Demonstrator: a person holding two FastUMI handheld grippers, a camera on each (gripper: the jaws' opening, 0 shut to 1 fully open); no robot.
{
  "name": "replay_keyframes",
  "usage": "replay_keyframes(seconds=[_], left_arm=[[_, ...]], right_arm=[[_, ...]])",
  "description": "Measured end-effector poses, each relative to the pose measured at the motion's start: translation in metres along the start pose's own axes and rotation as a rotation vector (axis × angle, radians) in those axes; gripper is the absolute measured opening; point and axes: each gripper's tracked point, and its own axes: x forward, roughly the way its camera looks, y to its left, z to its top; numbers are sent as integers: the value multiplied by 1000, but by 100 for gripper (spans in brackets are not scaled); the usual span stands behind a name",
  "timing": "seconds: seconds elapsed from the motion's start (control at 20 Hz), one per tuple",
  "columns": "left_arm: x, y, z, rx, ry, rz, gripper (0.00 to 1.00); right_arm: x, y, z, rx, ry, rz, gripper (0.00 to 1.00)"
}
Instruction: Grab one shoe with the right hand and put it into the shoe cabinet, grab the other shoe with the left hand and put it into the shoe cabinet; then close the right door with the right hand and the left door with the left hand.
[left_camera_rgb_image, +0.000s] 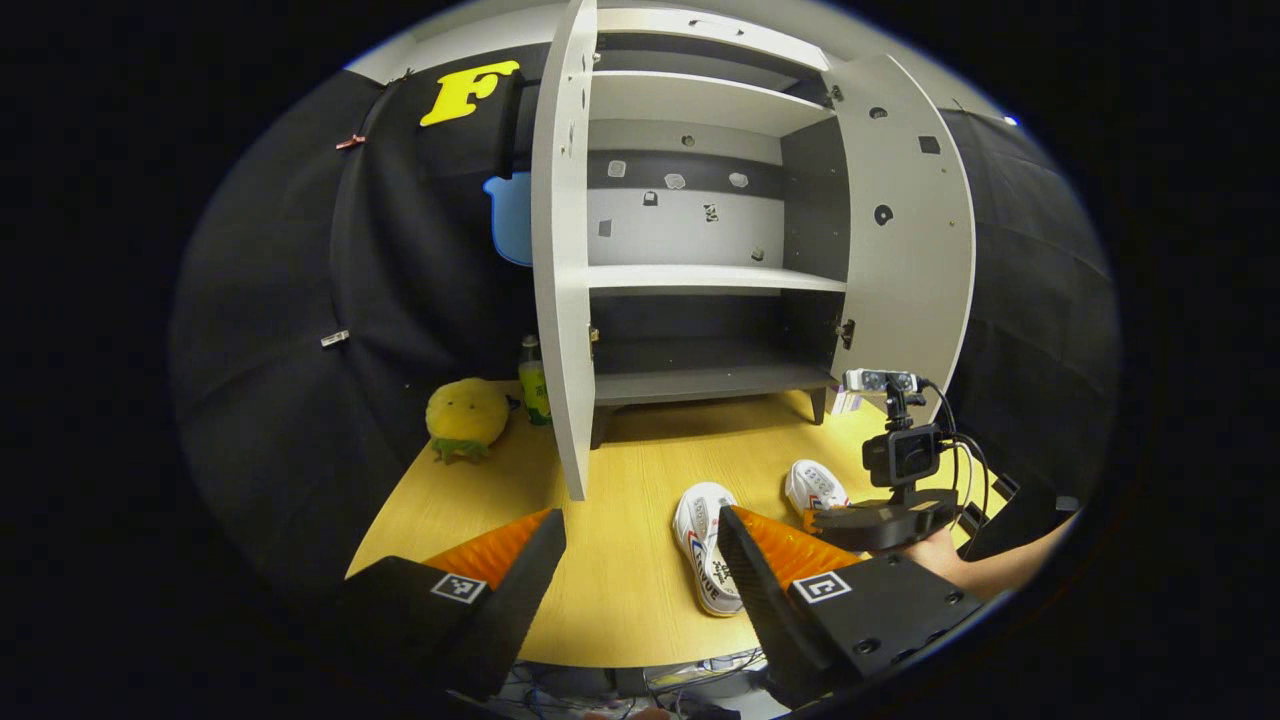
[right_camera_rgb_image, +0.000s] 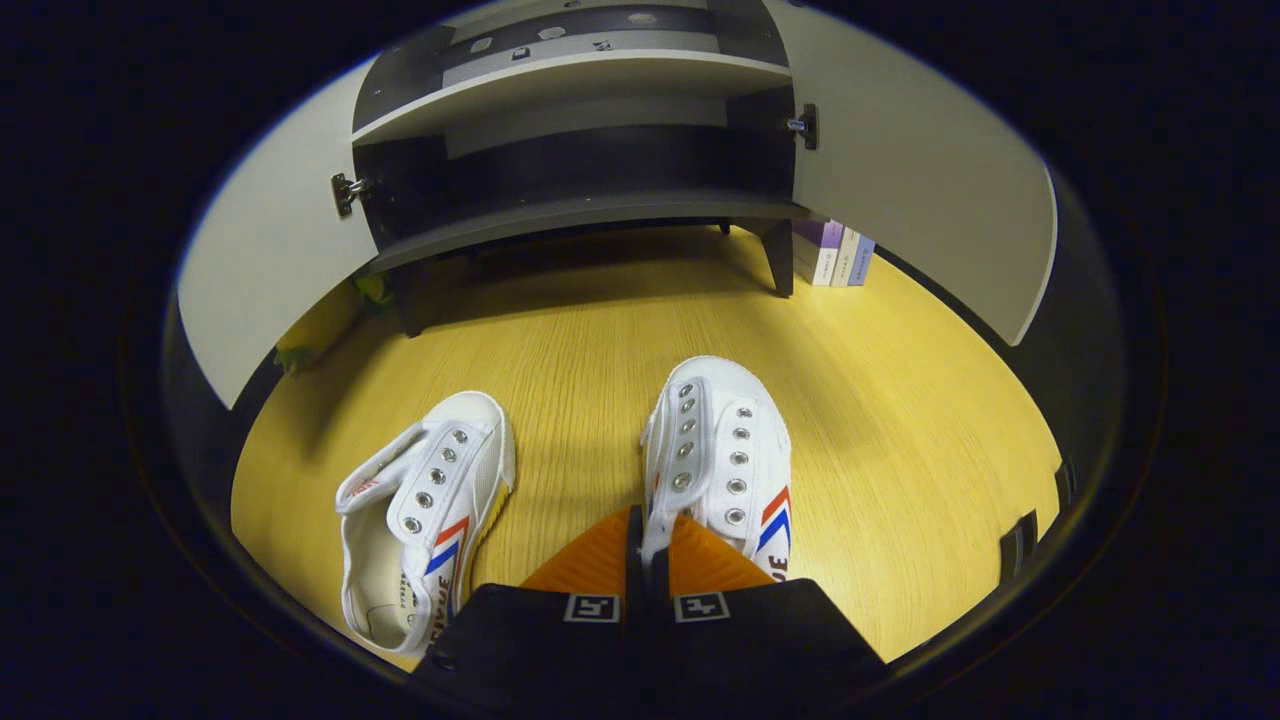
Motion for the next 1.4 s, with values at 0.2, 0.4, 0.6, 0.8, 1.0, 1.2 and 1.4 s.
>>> replay_keyframes(seconds=[0.2,0.4,0.6,0.8,1.0,1.2,1.4], left_arm=[[3,-6,2,13,-8,-14,95],[2,-12,6,26,-17,-33,95],[2,-15,5,33,-21,-45,95],[0,-16,10,24,-37,-53,95],[-1,-13,18,15,-63,-52,95],[-1,-8,33,3,-99,-35,95],[-1,-3,46,-8,-127,-1,95]], right_arm=[[-16,-11,25,-1,-39,14,5],[-31,-13,47,40,-82,20,5],[-54,-11,89,-1,-164,31,5],[-91,1,152,-67,-284,52,5],[-130,19,228,-117,-408,76,5],[-149,34,308,-182,-522,91,5],[-149,45,381,-247,-606,93,5]])
